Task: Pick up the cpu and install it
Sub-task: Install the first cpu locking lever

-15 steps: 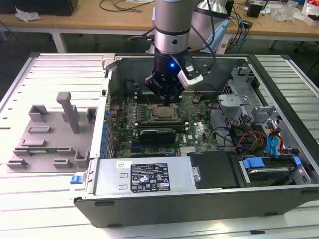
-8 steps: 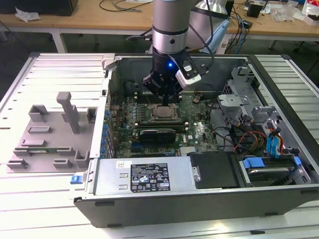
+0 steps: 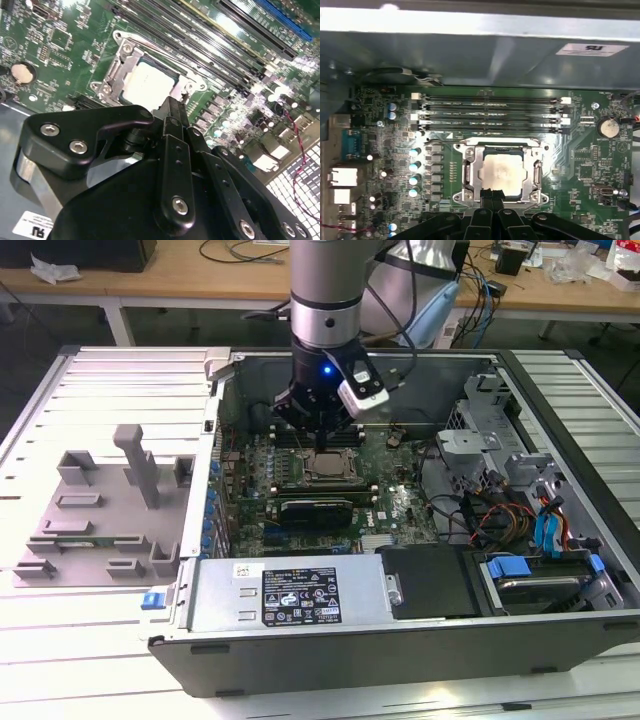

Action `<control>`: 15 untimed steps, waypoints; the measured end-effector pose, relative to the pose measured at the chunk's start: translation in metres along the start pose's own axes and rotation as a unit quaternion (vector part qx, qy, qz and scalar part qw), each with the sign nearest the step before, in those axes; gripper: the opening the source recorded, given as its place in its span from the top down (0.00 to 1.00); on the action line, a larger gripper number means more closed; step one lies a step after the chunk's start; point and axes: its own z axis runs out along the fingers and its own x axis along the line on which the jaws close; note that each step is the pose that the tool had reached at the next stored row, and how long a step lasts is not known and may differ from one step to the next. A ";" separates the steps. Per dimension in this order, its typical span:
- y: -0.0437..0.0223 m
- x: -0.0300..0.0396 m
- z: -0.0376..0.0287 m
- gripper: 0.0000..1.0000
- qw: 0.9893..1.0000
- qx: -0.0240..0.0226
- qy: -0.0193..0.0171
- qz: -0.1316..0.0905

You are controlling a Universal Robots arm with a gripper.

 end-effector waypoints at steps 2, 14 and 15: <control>0.0003 0.0056 -0.0001 0.89 1.000 0.000 0.000 0.000; 0.0013 0.0416 -0.0011 0.89 1.000 -0.019 -0.007 0.001; 0.0015 0.0417 -0.0014 0.89 1.000 -0.019 -0.007 0.001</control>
